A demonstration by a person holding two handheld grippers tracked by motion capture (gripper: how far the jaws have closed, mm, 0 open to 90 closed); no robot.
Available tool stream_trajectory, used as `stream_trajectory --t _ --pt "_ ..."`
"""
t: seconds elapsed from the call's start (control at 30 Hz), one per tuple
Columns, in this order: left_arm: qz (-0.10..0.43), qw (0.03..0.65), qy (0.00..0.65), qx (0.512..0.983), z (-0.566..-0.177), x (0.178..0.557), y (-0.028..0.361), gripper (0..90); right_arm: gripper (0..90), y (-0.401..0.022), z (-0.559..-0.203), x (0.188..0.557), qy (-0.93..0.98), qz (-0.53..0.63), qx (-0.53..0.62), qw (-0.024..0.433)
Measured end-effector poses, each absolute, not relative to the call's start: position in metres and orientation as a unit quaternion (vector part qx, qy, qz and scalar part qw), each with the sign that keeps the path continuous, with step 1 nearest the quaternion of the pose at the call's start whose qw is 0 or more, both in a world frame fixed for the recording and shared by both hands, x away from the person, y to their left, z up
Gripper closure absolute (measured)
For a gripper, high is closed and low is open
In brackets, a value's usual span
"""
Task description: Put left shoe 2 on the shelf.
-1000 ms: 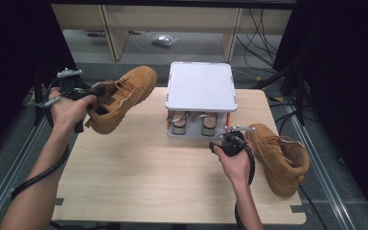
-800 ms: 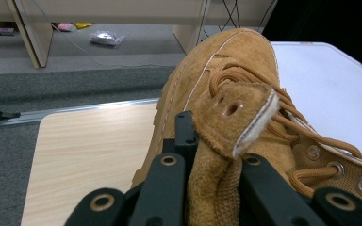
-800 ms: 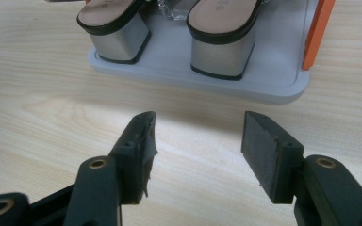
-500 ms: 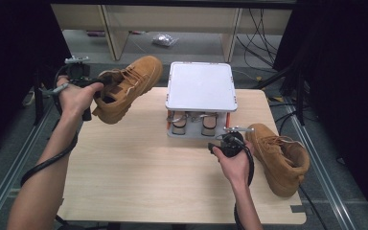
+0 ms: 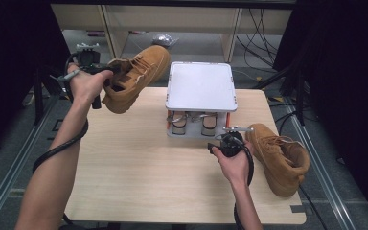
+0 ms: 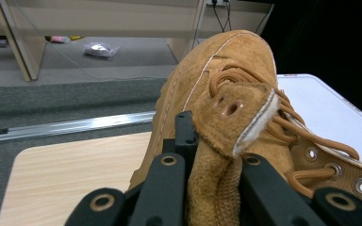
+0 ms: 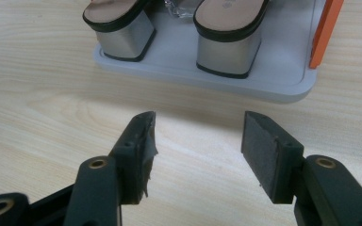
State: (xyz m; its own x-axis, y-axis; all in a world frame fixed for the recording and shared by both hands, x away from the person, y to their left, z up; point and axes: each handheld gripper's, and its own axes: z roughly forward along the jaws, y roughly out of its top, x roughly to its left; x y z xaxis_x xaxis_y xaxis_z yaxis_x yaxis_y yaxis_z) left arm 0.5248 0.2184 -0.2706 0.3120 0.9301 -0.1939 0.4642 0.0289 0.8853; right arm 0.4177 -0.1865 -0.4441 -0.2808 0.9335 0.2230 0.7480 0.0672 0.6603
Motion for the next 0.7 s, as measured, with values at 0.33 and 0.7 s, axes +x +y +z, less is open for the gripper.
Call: stream_trajectory --t 0.33,0.7 --pt "0.239 0.471 0.531 0.662 -0.261 0.540 0.193 85.1 45.9 -0.184 -0.444 0.416 0.712 0.352 0.594 0.124" --pt "0.232 0.473 0.524 0.669 -0.245 0.552 0.166 85.0 45.9 -0.186 -0.445 0.416 0.717 0.352 0.587 0.132"
